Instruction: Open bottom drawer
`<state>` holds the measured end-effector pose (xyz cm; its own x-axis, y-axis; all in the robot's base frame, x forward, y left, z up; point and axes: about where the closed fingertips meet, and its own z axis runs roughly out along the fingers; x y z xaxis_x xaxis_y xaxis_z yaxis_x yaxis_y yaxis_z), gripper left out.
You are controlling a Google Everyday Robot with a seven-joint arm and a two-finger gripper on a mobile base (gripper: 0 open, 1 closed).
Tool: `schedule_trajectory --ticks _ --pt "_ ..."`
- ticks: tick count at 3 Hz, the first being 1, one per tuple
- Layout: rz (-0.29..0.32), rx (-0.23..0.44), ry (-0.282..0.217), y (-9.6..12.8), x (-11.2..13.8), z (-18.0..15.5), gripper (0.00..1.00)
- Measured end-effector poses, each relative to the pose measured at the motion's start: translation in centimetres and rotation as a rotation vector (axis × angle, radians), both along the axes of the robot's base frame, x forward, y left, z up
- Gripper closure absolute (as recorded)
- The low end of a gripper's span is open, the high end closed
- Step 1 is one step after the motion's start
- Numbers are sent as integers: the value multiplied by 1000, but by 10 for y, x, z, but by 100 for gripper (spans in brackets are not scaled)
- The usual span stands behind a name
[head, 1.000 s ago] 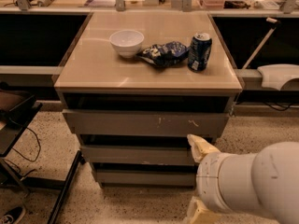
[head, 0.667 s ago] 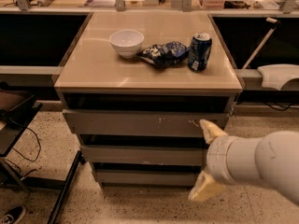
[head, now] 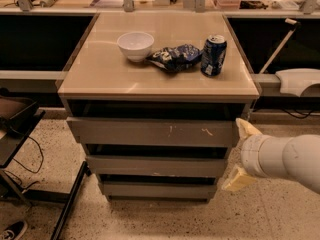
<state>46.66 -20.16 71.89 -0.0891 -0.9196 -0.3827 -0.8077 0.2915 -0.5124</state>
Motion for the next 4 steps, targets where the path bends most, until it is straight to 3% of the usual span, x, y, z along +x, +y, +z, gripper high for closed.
schedule_trajectory --ticks 1,2,3,4 --pt "2 -1 -1 1 0 1 0" --pt "18 -37 18 12 -2 -27 0" --pt "25 -40 61 19 18 -97 0" --pt "-50 36 129 9 45 -169 0"
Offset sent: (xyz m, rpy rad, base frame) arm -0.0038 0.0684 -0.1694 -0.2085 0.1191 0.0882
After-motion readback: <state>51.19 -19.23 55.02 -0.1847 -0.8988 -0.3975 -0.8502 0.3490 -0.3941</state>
